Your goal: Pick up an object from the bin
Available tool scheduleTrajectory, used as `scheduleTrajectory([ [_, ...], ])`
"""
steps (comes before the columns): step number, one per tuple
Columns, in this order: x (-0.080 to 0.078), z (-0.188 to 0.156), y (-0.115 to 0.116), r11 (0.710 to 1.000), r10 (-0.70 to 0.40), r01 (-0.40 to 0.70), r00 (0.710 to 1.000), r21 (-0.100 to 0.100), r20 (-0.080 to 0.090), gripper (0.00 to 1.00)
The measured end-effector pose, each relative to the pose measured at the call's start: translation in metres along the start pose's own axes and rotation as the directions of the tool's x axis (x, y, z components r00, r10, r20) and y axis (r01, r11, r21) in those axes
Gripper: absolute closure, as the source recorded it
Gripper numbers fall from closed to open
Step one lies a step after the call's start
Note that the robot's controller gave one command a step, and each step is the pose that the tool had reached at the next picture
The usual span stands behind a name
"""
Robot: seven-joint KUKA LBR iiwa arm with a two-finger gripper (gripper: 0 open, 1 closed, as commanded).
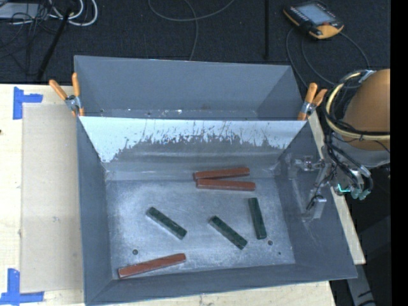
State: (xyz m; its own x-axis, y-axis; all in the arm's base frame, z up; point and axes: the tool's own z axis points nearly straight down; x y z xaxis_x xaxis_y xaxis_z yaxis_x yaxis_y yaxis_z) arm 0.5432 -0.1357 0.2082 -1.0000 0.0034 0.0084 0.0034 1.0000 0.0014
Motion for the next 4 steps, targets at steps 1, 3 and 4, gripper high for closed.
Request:
scheduleTrajectory([
  [1,-0.002,-0.004,0.001,1.000,-0.004,0.004,1.000,0.001,0.008,0.00],
  [3,0.018,0.113,0.033,1.000,0.011,-0.011,1.000,0.000,0.010,0.00],
  [4,0.020,0.129,0.068,1.000,0.003,-0.003,1.000,0.003,0.005,0.00],
])
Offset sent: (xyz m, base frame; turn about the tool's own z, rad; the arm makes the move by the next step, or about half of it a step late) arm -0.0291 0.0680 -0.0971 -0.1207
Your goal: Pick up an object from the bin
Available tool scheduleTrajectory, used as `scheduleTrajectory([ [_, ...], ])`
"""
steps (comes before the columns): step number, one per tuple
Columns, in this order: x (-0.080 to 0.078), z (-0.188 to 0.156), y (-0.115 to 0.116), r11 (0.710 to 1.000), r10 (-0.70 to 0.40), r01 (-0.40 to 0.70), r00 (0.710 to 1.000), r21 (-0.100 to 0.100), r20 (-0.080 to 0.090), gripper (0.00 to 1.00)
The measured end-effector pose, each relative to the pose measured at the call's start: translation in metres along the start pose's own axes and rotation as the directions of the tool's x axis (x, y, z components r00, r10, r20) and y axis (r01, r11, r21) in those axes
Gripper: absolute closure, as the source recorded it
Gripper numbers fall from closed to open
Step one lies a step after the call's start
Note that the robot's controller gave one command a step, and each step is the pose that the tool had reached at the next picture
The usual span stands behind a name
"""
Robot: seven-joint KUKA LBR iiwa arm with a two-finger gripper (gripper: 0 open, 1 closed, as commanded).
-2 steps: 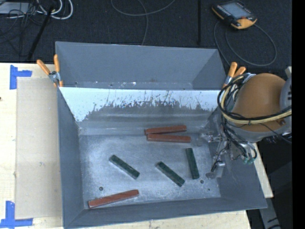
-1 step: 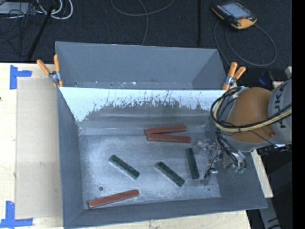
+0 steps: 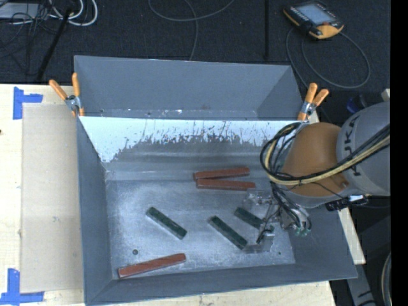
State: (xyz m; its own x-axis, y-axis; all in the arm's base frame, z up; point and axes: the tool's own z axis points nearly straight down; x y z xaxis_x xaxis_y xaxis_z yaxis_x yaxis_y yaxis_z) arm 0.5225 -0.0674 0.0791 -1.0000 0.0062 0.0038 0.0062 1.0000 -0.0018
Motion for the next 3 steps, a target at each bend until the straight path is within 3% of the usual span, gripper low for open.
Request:
scheduleTrajectory([
  [1,0.0146,0.0051,0.0044,0.965,-0.261,0.261,0.965,-0.002,0.002,1.00],
  [3,0.0085,-0.0038,0.0076,0.963,-0.268,0.268,0.963,-0.001,0.003,1.00],
])
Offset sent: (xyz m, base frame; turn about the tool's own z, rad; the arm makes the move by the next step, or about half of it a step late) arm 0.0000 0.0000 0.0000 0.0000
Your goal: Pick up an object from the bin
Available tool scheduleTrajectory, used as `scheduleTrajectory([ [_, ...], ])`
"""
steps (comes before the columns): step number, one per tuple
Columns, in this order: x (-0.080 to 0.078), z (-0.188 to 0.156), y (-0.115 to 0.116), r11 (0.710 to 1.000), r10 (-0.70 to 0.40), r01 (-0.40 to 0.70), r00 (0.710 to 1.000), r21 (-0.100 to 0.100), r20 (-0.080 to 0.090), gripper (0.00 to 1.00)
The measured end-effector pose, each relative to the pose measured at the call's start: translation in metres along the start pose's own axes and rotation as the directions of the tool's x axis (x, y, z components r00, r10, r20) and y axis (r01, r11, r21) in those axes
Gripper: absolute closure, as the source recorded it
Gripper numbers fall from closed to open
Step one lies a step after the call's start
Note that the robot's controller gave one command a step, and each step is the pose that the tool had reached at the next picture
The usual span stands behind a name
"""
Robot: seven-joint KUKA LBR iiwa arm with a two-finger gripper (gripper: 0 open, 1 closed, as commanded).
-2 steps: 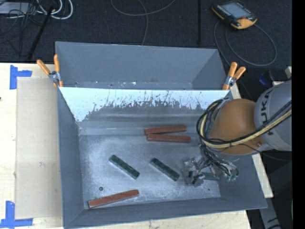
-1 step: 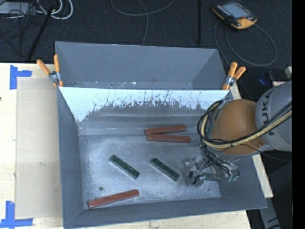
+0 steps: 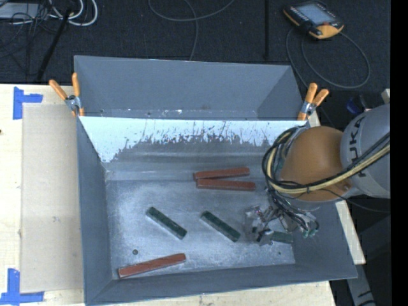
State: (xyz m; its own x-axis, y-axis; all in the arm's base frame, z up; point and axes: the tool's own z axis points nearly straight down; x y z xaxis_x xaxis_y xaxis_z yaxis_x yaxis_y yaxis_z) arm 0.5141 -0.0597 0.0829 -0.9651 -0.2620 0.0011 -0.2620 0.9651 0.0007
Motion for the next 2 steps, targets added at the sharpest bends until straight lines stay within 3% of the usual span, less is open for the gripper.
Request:
scheduleTrajectory([
  [1,0.011,-0.005,-0.004,1.000,-0.021,0.021,1.000,-0.001,0.000,1.00],
  [2,0.020,-0.026,0.009,1.000,0.009,-0.009,1.000,-0.001,-0.002,1.00],
])
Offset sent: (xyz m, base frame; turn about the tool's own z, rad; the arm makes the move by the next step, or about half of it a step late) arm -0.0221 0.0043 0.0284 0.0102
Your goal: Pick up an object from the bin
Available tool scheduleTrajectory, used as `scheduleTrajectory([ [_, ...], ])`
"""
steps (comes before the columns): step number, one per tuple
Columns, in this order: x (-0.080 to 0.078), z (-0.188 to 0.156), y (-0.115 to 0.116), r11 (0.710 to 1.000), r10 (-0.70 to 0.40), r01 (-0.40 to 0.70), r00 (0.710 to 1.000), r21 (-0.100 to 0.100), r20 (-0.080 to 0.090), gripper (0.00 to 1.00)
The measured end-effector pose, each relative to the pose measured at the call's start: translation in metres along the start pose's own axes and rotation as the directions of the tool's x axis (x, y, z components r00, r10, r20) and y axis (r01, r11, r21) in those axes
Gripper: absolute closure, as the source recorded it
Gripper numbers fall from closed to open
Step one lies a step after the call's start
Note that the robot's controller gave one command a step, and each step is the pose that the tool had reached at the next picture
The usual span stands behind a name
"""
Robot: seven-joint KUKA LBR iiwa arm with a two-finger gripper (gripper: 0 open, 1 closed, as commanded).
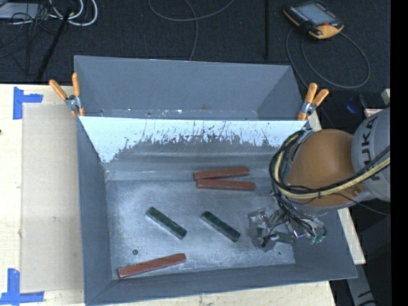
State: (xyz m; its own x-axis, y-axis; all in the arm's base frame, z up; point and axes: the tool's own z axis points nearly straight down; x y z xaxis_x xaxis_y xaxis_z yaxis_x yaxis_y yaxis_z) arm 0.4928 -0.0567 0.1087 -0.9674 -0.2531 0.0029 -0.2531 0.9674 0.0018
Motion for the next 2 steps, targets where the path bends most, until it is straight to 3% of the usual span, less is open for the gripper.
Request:
scheduleTrajectory([
  [1,-0.0388,0.0395,0.0219,0.993,-0.115,0.115,0.993,0.001,0.003,0.00],
  [2,-0.0388,0.0394,0.0218,0.993,-0.115,0.115,0.993,0.002,0.003,0.00],
])
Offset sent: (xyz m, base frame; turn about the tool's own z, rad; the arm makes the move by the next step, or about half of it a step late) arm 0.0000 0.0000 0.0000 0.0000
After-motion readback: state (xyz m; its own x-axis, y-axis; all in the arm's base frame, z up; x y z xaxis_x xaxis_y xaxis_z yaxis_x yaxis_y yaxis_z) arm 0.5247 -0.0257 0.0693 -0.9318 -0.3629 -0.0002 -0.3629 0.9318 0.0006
